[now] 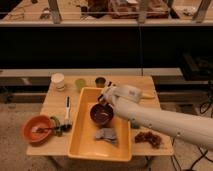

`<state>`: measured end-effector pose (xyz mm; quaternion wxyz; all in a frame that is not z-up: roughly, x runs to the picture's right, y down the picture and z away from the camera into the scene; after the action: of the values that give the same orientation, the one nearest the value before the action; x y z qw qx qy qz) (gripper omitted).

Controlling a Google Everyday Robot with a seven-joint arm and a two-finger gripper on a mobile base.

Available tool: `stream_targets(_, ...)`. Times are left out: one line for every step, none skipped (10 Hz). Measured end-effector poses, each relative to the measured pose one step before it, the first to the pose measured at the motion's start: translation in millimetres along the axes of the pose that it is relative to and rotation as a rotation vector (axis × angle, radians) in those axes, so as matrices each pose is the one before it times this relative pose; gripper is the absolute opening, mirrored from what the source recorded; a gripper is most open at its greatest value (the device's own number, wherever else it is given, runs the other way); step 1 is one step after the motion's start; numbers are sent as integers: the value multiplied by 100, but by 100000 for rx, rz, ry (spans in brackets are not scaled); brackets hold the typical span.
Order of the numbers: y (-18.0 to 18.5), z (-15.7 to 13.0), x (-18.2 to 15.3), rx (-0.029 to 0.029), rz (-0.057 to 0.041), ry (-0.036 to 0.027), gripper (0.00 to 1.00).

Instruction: Place eraser in metal cup

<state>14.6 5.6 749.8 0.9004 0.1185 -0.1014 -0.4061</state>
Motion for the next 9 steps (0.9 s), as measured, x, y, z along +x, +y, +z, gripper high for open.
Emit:
stream_targets(-142,-211,581,-1065,-340,-418,0)
stream_targets(-433,-188,595,-791,-553,-637,0)
stream_targets(-233,-214,746,-583,-278,-609,0)
stream_targets(161,-122,600,-161,316,-311,0)
stream_targets(525,-324,1226,150,940,-52,0)
stream_targets(944,-198,1179,-7,1504,111,0)
stream_targets(595,-195,1042,315,1122,225,0)
stream_targets(292,141,1391,382,904,-297,0)
stream_targets(-178,340,696,51,288,-658,0)
